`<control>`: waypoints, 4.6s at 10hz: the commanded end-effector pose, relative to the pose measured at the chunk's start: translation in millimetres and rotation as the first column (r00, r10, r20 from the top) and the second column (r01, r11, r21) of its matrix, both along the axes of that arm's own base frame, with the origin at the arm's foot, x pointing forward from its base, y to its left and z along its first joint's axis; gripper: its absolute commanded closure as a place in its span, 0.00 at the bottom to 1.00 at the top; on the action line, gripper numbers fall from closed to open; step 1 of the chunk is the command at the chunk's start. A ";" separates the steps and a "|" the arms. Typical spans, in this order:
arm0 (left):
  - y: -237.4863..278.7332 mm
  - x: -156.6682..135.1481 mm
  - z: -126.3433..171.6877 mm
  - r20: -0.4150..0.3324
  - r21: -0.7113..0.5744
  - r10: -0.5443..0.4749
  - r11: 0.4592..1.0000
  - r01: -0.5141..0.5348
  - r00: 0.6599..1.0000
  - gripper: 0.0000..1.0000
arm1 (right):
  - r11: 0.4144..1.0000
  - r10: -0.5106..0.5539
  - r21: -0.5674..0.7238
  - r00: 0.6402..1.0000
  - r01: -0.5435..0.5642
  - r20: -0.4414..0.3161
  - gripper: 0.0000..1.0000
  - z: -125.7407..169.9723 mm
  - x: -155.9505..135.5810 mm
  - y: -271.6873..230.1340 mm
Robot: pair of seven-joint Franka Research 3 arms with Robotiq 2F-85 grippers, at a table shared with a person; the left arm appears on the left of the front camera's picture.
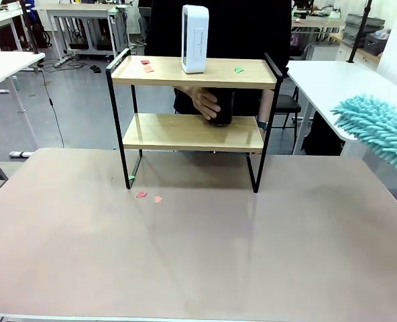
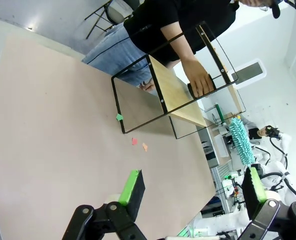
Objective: Clean the shelf.
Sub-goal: Clean the specific tier of the Shelf with the Duster once objects are removed, then clean the remaining tier of the Shelf with the Duster once objects are removed.
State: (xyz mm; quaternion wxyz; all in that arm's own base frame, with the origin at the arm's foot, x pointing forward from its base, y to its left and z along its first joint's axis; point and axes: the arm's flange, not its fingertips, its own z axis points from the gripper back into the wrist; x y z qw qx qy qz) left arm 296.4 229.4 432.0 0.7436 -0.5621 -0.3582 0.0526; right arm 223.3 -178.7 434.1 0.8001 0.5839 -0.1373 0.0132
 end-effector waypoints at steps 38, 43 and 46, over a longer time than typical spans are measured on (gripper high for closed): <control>-1.5 0.4 0.5 0.029 -0.001 -0.001 1.000 0.001 1.000 0.00 | 0.833 0.105 -0.553 0.972 0.029 0.210 0.88 242.8 68.5 242.2; -1.5 0.4 0.5 0.029 -0.001 -0.001 1.000 0.001 1.000 0.00 | 0.803 0.049 -0.590 0.980 0.078 0.195 0.88 242.5 129.7 257.4; -1.5 0.4 0.5 0.029 -0.001 -0.001 1.000 0.001 1.000 0.00 | 0.758 0.062 -0.650 0.989 0.041 0.135 0.88 242.3 178.0 283.7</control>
